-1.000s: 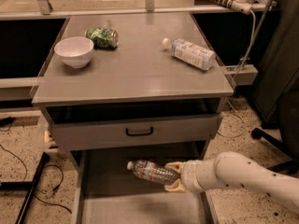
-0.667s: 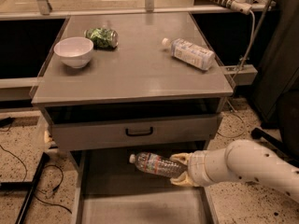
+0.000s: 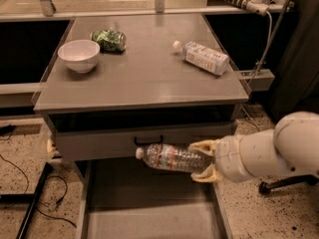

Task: Pick water bottle from middle drawer and place on counter

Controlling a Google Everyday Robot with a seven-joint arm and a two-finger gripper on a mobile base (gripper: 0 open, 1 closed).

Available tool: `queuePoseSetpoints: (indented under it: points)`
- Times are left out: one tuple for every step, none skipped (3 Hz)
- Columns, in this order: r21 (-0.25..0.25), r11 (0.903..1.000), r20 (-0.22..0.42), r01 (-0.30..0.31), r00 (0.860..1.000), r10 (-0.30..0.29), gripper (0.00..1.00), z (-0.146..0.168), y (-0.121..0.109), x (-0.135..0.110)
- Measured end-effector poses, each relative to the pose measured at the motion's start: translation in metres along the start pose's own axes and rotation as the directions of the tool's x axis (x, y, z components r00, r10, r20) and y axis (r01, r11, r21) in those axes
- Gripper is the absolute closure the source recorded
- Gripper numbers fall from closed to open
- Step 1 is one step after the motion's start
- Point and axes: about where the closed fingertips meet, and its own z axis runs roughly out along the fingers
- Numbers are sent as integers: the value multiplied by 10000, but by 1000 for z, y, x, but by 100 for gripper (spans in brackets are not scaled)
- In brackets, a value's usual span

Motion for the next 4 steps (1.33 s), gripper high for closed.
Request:
queuePoseSetpoints:
  points:
    - [506,9979,-264,405,9989,-392,100,-53,-45,-31]
    - [510,9973,-271,537,9983,-524,100,-50,-51,-36]
    - [517,9955,-197,799,9967,-789,100,-47,-88,-39]
    - [515,9898,352,1326,9903,-1345,100,-42,-147,-56]
